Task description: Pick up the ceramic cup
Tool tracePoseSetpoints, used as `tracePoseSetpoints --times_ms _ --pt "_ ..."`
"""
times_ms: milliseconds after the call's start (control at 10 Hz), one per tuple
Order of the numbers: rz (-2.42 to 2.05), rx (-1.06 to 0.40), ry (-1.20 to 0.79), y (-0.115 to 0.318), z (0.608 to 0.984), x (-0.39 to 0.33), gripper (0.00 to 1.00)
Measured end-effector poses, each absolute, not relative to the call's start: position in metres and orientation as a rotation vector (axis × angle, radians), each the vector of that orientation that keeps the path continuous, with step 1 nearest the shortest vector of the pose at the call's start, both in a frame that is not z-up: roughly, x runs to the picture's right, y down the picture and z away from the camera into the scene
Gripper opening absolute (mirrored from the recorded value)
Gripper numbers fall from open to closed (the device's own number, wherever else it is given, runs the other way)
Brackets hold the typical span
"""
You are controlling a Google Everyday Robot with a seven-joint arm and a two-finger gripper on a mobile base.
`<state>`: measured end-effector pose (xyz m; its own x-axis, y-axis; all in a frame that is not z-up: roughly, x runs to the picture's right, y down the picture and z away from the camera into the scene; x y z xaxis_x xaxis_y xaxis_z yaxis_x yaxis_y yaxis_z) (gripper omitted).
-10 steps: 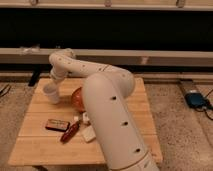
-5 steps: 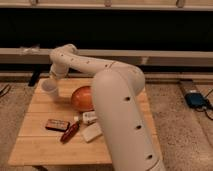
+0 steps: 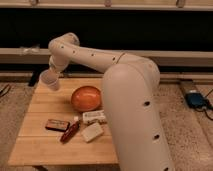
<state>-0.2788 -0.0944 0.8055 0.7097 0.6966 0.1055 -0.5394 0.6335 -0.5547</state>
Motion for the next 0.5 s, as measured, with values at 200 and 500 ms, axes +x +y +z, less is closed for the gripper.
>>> tracePoseSetpoints --times_ms 200,500 --pt "0.715 -0.523 -0.329 -0.093 0.8043 -0.2828 0.0" --pt "0.716 -0.523 -0.329 -0.0933 0.8045 -0.2822 0.0"
